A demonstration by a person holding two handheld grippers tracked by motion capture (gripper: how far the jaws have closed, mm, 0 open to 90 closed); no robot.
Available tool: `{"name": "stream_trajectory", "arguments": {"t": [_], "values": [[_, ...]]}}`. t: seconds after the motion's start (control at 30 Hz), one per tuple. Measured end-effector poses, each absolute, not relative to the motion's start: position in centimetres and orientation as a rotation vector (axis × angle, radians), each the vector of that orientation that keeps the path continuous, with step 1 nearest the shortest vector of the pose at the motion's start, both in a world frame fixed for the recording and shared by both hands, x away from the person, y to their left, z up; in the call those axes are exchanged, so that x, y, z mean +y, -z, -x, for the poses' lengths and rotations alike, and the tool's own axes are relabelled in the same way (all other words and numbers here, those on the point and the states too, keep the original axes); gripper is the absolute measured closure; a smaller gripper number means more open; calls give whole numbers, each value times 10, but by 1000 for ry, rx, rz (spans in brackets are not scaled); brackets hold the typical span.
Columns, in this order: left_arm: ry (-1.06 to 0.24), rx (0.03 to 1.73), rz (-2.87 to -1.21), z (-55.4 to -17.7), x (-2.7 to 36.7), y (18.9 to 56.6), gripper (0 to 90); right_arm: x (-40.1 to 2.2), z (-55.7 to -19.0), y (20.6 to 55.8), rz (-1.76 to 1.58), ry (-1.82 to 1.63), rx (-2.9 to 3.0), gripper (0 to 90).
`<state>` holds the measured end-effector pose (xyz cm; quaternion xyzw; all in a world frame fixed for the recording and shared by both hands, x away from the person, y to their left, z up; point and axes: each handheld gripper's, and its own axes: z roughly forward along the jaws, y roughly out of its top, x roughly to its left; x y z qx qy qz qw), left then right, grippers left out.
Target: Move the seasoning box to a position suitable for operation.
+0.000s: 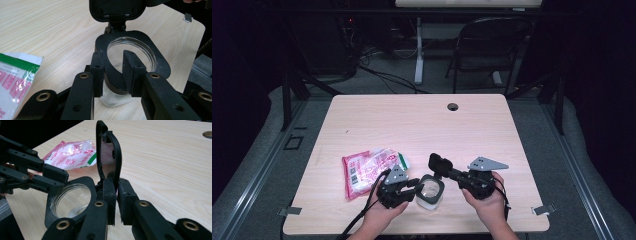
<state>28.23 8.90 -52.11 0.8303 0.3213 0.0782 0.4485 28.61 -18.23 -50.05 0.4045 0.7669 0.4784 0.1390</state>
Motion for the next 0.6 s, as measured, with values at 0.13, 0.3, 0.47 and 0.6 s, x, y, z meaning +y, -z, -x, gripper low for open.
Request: {"name": "stream_trajectory", "arguments": {"t": [0.13, 0.3, 0.47, 0.6], "values": [[-194, 795, -2048, -283, 89, 521, 719, -182, -291, 501, -1178, -1377, 2214, 859], [-196, 796, -2042, -283, 87, 522, 720, -180, -298, 501, -1188, -1390, 2203, 853], [-204, 788, -2038, -283, 87, 522, 727, -179, -299, 502, -1170, -1383, 2197, 847], [-218, 786, -2033, -284, 91, 519, 732, -179, -296, 504, -1167, -1401, 2185, 816]]}}
